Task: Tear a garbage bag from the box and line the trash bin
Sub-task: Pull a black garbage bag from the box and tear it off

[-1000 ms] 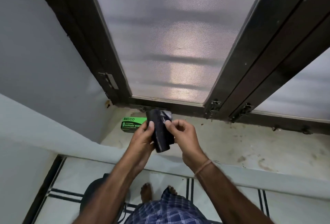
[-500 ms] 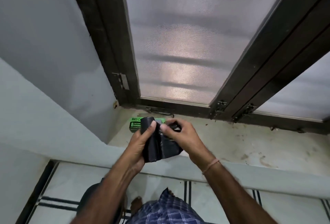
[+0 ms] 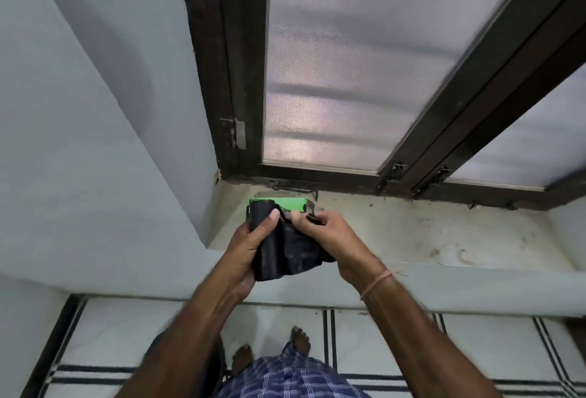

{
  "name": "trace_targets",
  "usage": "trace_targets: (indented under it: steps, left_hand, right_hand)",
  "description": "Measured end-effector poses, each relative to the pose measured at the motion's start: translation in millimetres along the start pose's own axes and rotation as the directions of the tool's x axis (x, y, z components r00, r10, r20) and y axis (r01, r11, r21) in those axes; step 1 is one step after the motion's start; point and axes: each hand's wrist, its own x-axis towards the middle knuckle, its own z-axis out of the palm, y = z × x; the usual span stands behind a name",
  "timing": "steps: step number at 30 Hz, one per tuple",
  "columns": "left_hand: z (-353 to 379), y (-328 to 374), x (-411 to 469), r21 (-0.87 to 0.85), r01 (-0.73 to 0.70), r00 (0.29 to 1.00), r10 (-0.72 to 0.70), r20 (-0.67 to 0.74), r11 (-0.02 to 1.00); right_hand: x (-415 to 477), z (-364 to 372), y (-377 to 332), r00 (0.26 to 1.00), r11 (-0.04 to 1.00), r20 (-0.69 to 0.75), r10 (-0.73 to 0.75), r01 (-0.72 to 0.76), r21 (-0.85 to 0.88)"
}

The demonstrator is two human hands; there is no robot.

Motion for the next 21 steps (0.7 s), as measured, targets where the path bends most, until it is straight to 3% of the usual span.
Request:
trace_targets:
  steps: [7,10,13,15,21]
  left_hand:
    - [-17,2,-7,0.023,0.074,0.996,-0.075,0.041,0.997]
    - [-18,4,-10,0.013,0.091,0.993,-0.092,0.076,0.996]
    - [-19,4,-13,0.032,0.089,0.989,-0.092,0.115,0.995]
    - [-20,5,-14,0.037,0.103,0.987,-0.106,0.119,0.994]
    - [-30,10,-14,0.015,0.123,0.988,-0.124,0.087,0.992]
  right_hand:
    - [-1,12,20,0.968,0.991,-0.250,-0.015,0.049,0.128]
    - [-5,12,23,0.972,0.982,-0.235,-0.023,0.066,0.176]
    - [-14,16,19,0.990,0.995,-0.111,-0.088,0.092,0.037]
    - [-13,21,21,0.983,0.996,-0.160,-0.094,0.093,-0.013]
    - [1,29,26,0.945,0.993,-0.328,-0.004,0.042,0.109]
